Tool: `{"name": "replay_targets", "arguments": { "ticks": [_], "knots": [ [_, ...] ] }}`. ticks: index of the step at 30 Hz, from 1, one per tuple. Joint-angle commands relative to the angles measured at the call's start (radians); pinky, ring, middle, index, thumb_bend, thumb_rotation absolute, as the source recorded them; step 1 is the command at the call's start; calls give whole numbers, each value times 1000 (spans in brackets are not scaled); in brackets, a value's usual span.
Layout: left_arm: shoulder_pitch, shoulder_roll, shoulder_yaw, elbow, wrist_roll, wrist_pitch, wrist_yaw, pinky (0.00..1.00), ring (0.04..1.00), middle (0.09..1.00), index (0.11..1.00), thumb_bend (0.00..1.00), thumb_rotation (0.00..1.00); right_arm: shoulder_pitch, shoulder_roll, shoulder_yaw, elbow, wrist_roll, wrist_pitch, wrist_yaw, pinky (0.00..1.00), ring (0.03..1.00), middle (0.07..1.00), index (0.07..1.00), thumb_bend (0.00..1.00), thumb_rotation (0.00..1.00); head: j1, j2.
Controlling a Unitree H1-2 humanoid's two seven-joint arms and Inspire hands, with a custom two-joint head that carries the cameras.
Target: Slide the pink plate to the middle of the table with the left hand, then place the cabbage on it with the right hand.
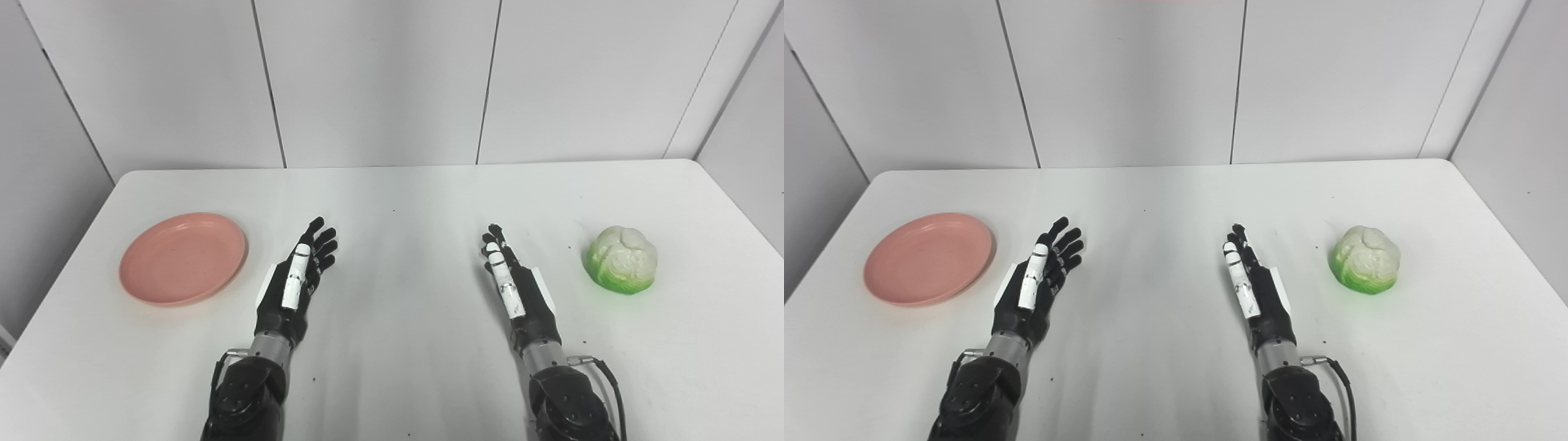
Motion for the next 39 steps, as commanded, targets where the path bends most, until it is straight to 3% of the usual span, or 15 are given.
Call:
{"name": "replay_targets", "arguments": {
  "ticks": [1,26,39],
  "knots": [
    [-5,2,-5,5,0,11,0,930,918,912,917,456,1000,-26,4,3,-24,0,-27,3,951,941,948,962,225,1000,0,-1],
    [-6,-2,-5,7,0,8,1,934,910,913,915,462,1000,-26,4,1,-19,8,-30,6,975,948,953,966,222,1000,13,-5],
    [-22,-52,-50,73,50,-35,27,953,923,924,929,471,1000,-16,-41,-36,-16,94,-51,58,980,966,973,983,183,1000,251,-73]
  ]
}}
